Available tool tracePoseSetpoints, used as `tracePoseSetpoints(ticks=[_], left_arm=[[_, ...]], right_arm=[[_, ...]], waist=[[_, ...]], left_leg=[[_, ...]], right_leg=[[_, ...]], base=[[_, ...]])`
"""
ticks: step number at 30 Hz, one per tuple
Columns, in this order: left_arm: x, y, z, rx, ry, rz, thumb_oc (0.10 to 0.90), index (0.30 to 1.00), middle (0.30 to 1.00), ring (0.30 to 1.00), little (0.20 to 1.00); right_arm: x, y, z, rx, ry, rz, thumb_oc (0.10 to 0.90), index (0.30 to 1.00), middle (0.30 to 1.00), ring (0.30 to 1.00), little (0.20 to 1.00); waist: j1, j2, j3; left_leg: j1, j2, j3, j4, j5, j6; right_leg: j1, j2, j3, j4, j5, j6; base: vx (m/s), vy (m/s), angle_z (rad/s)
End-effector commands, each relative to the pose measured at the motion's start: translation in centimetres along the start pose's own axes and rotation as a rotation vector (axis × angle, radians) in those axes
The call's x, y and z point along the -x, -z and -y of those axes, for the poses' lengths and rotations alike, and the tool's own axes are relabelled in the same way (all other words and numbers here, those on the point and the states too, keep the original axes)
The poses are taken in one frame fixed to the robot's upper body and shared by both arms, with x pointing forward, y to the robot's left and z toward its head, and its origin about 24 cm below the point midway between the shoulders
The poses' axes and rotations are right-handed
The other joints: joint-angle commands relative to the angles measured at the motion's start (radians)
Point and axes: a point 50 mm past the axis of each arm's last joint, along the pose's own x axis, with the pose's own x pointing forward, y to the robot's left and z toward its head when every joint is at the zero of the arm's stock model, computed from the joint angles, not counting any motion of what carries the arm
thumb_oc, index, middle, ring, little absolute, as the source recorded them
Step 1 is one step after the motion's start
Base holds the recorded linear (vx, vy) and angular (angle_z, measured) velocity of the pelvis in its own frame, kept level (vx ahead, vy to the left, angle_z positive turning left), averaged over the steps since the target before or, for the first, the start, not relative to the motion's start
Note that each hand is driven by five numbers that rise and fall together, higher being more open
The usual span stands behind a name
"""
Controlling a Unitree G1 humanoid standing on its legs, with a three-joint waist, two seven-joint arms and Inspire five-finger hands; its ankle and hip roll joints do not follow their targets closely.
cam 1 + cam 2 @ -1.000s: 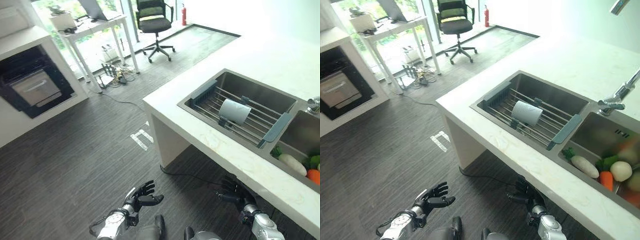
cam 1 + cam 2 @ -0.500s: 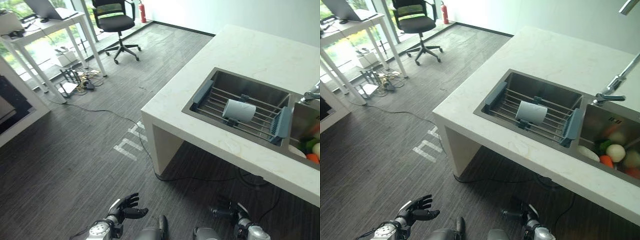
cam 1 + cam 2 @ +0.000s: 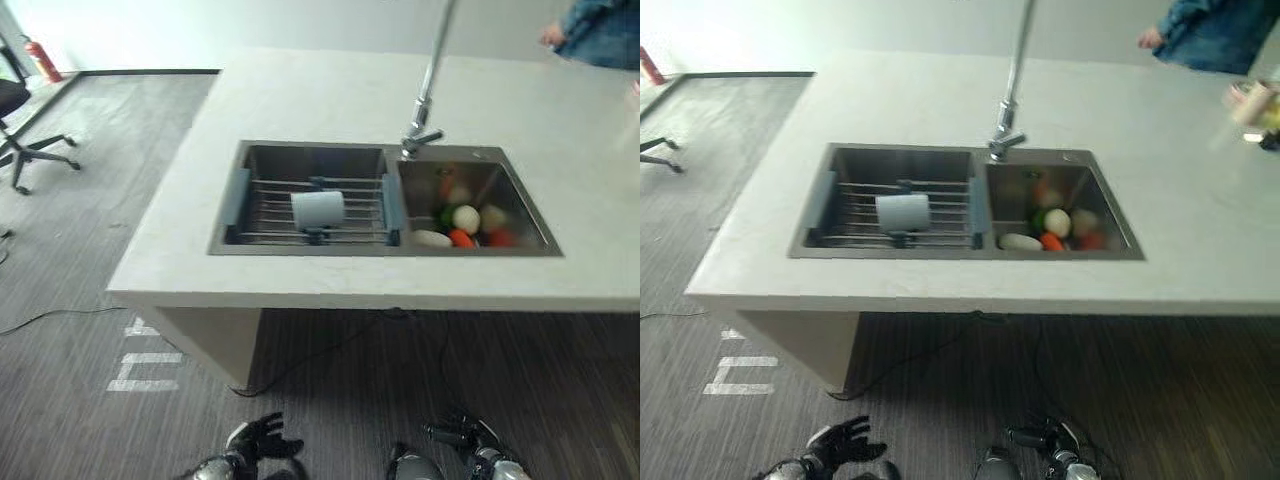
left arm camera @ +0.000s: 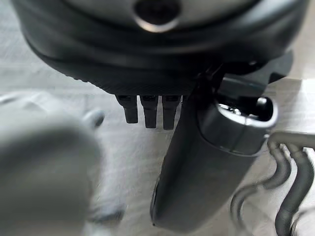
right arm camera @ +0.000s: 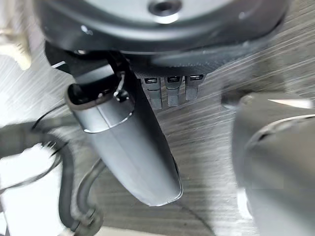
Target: Place the dishes in the dishwasher.
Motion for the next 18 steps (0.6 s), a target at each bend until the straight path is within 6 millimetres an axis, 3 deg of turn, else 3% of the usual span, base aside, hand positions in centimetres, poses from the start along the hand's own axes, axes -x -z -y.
tracePoseSetpoints(ticks=[1, 3, 5, 6, 9, 13, 18], left_arm=[[0.3, 0.8, -0.2, 0.103, -0.025, -0.004, 0.800, 0.900, 0.900, 0.900, 0.900], [0.5, 1.4, 0.1, 0.139, -0.028, 0.003, 0.800, 0.900, 0.900, 0.900, 0.900], [0.4, 1.3, 0.2, 0.156, -0.018, 0.012, 0.800, 0.900, 0.900, 0.900, 0.900], [0.6, 1.7, 0.2, 0.171, -0.016, 0.002, 0.800, 0.900, 0.900, 0.900, 0.900], [0.9, 2.9, -0.3, 0.195, -0.034, -0.044, 0.800, 0.900, 0.900, 0.900, 0.900], [1.0, 3.3, -0.7, 0.243, -0.058, -0.070, 0.800, 0.900, 0.900, 0.900, 0.900], [1.4, 4.0, -1.6, 0.315, -0.094, -0.082, 0.800, 0.900, 0.900, 0.900, 0.900]], right_arm=[[0.1, -3.9, 2.3, 0.015, 0.028, 0.155, 0.800, 0.900, 0.900, 0.900, 0.900], [0.3, -3.5, 2.7, 0.056, 0.035, 0.138, 0.800, 0.900, 0.900, 0.900, 0.900], [0.5, -3.3, 3.2, 0.072, 0.057, 0.133, 0.800, 0.900, 0.900, 0.900, 0.900], [0.6, -3.6, 3.6, 0.086, 0.066, 0.135, 0.800, 0.900, 0.900, 0.900, 0.900], [0.6, -4.0, 3.8, 0.100, 0.074, 0.136, 0.800, 0.900, 0.900, 0.900, 0.900], [0.6, -3.7, 3.8, 0.065, 0.070, 0.127, 0.800, 0.900, 0.900, 0.900, 0.900], [0.7, -2.0, 3.6, 0.078, 0.092, 0.066, 0.800, 0.900, 0.900, 0.900, 0.900]], waist=[[0.031, -0.005, 0.005], [0.044, -0.032, 0.021], [0.053, -0.026, 0.041], [0.080, -0.001, 0.048], [0.093, 0.045, 0.038], [0.087, 0.051, 0.022], [0.093, 0.052, 0.012]], left_leg=[[0.045, -0.100, -0.138, 0.075, -0.181, 0.030], [0.039, -0.111, -0.151, 0.113, -0.094, 0.019], [-0.042, -0.112, -0.180, 0.212, -0.058, 0.012], [-0.039, -0.194, -0.252, 0.075, -0.089, 0.034], [-0.157, -0.173, -0.313, 0.075, -0.067, 0.014], [-0.160, -0.151, -0.291, 0.075, -0.084, 0.016], [-0.116, -0.175, -0.305, 0.075, -0.125, 0.040]], right_leg=[[0.000, 0.055, 0.080, 0.037, -0.105, -0.003], [0.015, 0.052, 0.116, 0.037, -0.115, -0.036], [0.034, 0.071, 0.126, 0.037, -0.125, -0.060], [0.043, 0.095, 0.139, 0.037, -0.133, -0.046], [0.061, 0.141, 0.138, 0.037, -0.160, -0.046], [0.064, 0.124, 0.100, 0.037, -0.168, -0.038], [0.054, 0.083, 0.059, 0.037, -0.147, -0.022]], base=[[0.17, -0.244, -0.50], [0.16, -0.211, -0.32], [0.11, -0.027, 0.01], [0.13, 0.121, 0.25], [0.16, 0.244, -0.49], [0.08, 0.165, -0.38], [0.05, 0.210, 0.01]])
